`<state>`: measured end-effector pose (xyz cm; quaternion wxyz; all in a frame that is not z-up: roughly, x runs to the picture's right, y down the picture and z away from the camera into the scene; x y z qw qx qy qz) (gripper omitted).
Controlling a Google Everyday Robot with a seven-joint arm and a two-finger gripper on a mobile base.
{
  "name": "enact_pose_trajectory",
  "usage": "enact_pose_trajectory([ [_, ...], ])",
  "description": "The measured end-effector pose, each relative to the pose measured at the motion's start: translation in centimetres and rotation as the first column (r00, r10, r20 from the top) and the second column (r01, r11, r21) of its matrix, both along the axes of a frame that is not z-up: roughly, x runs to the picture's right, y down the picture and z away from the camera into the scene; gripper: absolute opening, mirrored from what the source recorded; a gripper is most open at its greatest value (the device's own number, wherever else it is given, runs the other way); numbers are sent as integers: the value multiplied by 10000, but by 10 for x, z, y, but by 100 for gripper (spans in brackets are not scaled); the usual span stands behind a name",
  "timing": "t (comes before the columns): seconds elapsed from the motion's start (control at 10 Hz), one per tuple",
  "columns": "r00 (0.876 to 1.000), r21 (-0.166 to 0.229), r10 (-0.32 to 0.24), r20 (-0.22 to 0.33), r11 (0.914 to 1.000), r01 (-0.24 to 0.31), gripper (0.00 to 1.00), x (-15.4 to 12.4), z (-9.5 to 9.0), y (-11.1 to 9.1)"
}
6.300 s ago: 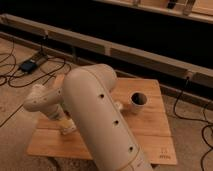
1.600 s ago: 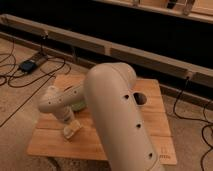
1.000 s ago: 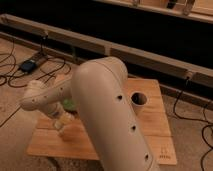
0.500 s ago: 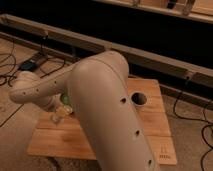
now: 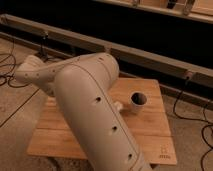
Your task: Place the white sponge in the ceramic bowl
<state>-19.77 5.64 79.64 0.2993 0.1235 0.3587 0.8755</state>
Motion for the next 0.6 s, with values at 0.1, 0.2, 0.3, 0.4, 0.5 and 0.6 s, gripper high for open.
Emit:
enact_pose_trajectory([
  [0.1,9999,-72,87,-60,9999,-88,0,3,3,-6],
  [0.2,9998,-115,200,-75,9997,-201,0,10,10,-15],
  [0.3,9995,-158,321,32,9994,-321,0,15,15,-20],
  [0.4,9986,-134,474,218,9988,-471,0,22,21,-26],
  [0.5,9968,-59,635,488,9980,-632,0,31,27,-31],
  [0.6,9929,45,854,830,9963,-861,0,41,33,-36],
])
